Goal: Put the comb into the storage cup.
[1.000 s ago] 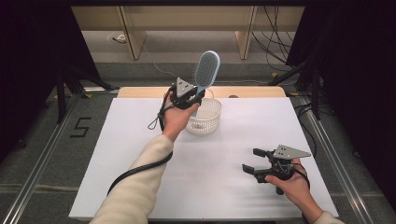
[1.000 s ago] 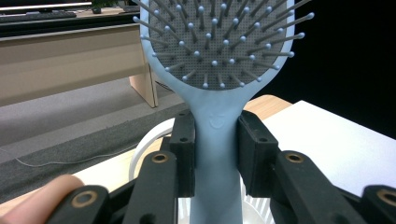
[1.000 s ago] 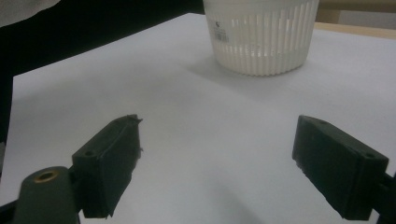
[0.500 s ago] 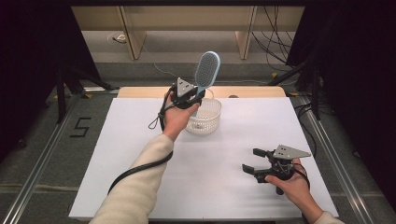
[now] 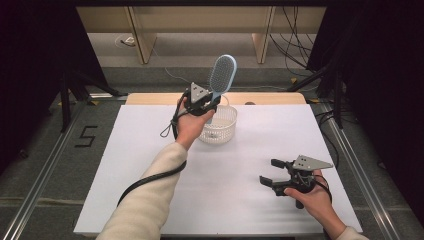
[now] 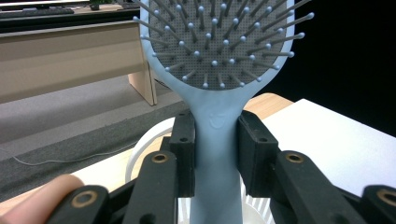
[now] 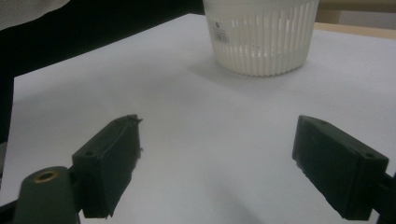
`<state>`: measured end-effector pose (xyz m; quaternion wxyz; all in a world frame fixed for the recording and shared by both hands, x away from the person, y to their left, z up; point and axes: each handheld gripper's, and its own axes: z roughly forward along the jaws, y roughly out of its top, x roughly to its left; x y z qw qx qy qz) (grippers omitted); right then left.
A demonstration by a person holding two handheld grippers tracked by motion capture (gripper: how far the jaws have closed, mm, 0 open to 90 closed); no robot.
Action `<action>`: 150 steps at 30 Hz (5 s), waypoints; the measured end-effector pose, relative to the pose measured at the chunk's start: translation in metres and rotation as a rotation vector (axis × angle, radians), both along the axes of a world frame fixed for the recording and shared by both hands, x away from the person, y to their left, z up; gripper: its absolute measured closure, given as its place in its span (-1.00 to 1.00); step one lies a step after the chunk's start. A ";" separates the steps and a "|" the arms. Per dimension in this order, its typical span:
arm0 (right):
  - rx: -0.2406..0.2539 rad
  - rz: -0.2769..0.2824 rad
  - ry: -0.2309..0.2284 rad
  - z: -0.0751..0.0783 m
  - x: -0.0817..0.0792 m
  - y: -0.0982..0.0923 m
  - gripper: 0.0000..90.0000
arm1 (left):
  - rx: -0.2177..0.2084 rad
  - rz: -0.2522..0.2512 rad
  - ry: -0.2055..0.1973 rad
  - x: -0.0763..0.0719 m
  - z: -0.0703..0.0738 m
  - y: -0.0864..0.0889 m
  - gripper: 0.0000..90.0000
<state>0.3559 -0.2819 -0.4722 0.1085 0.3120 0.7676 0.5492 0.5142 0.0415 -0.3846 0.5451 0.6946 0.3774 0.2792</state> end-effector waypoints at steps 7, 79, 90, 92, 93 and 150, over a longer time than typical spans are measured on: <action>-0.001 0.000 -0.003 0.000 0.000 0.000 -0.64 | -0.002 -0.004 0.002 0.001 -0.002 -0.002 0.54; -0.004 0.006 -0.003 -0.001 0.001 -0.001 -0.64 | 0.042 0.009 0.029 0.010 -0.023 -0.004 0.54; -0.004 0.006 -0.002 -0.001 0.001 0.000 -0.64 | 0.057 0.013 0.034 0.010 -0.026 -0.002 0.54; -0.004 0.007 -0.002 -0.001 0.001 0.000 -0.64 | 0.059 0.011 0.035 0.010 -0.027 -0.002 0.54; -0.004 0.007 -0.002 -0.001 0.001 0.000 -0.64 | 0.061 0.011 0.035 0.010 -0.027 -0.002 0.54; -0.004 0.008 0.005 -0.001 0.001 0.000 -0.64 | 0.113 -0.016 0.060 0.013 -0.039 -0.003 0.54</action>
